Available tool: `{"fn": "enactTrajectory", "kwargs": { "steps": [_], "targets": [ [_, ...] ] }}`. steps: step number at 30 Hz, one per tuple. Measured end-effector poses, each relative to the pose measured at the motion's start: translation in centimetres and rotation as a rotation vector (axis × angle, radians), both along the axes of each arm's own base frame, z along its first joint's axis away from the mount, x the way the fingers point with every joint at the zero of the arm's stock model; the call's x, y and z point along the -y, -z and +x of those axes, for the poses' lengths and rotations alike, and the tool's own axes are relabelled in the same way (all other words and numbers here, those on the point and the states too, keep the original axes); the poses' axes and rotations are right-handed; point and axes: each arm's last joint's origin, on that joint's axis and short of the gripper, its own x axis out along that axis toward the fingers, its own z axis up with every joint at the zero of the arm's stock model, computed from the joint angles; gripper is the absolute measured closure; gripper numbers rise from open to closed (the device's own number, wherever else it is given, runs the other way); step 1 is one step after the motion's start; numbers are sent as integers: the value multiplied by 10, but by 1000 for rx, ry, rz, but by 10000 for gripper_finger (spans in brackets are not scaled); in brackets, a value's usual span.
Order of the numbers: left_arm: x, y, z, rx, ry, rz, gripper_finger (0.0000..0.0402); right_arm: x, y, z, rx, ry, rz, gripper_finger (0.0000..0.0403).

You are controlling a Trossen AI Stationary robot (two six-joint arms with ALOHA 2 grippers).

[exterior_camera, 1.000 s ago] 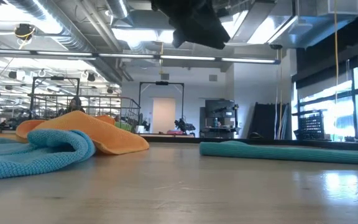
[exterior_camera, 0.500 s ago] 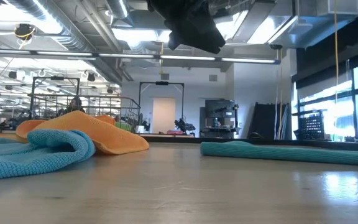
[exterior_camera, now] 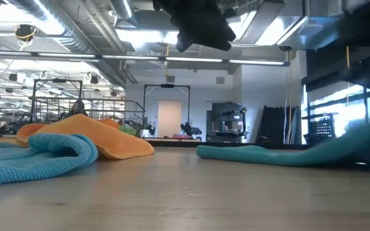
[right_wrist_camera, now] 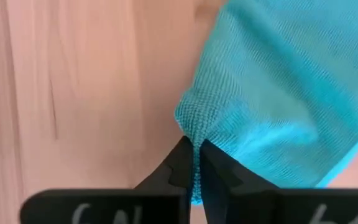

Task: Fold microfiber towels
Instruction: Fold the blue microfiber cloth

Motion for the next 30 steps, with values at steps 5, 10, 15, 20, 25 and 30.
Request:
{"fn": "enactTrajectory", "kwargs": {
  "steps": [5,10,15,20,25,30],
  "targets": [
    [1,4,-3,-53,9,-1,296,20,-3,29,89,-4,56,393],
    [4,10,-11,-151,39,5,296,37,9,56,107,-43,153,390],
    [10,22,-26,-338,88,60,296,49,13,88,182,-21,235,380],
    [18,26,-35,-426,119,103,296,53,3,112,225,-45,302,373],
    [25,27,-39,-457,134,120,296,49,-4,112,226,-83,306,325],
    [25,27,-40,-461,121,136,296,46,-4,117,284,-30,314,241]
  ]
}}
